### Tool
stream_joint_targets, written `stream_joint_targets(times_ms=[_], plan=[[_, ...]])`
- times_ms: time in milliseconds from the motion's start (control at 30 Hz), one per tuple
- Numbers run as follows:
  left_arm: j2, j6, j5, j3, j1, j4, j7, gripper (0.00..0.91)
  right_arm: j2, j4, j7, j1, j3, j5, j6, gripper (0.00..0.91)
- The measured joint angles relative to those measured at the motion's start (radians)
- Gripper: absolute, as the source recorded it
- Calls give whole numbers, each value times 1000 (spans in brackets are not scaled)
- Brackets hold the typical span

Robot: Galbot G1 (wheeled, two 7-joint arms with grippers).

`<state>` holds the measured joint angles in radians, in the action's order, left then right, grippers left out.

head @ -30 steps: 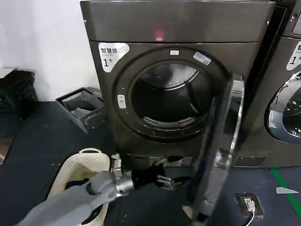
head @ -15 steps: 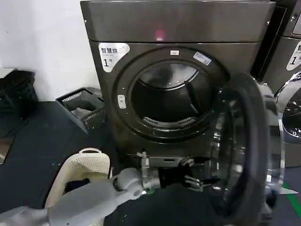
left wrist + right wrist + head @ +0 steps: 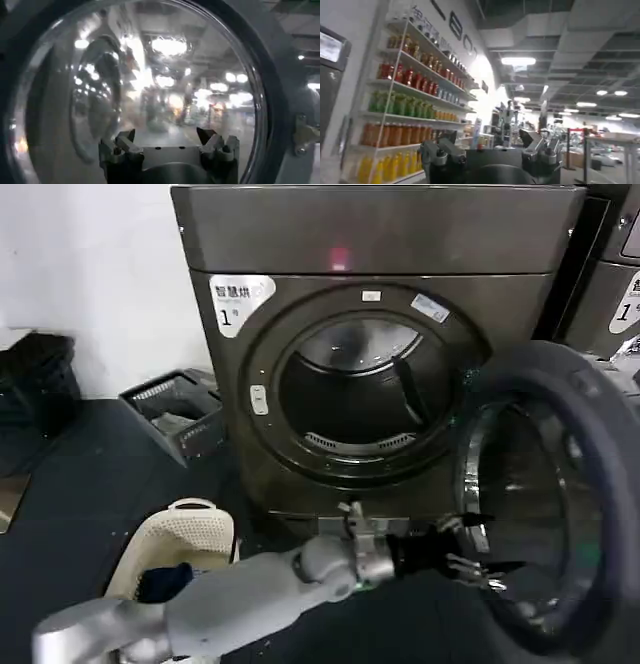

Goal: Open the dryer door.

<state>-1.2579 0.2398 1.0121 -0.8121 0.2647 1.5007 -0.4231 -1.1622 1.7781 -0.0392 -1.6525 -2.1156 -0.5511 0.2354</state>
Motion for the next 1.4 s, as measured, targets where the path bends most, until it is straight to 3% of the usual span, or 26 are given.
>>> stream_joint_targets(times_ms=[67, 200, 967, 1400], plan=[[-34, 4, -5, -5, -7, -22, 10, 907, -7, 12, 0, -4, -9, -22, 30, 907], [-102, 6, -18, -11, -19, -70, 21, 907, -9, 20, 12, -5, -11, -23, 33, 907], [-352, 81, -209, 25, -65, -316, 192, 907, -26, 31, 28, -10, 19, -19, -5, 907], [-345, 116, -294, 67, -56, -295, 235, 907, -25, 33, 31, -1, 31, 6, -19, 907]])
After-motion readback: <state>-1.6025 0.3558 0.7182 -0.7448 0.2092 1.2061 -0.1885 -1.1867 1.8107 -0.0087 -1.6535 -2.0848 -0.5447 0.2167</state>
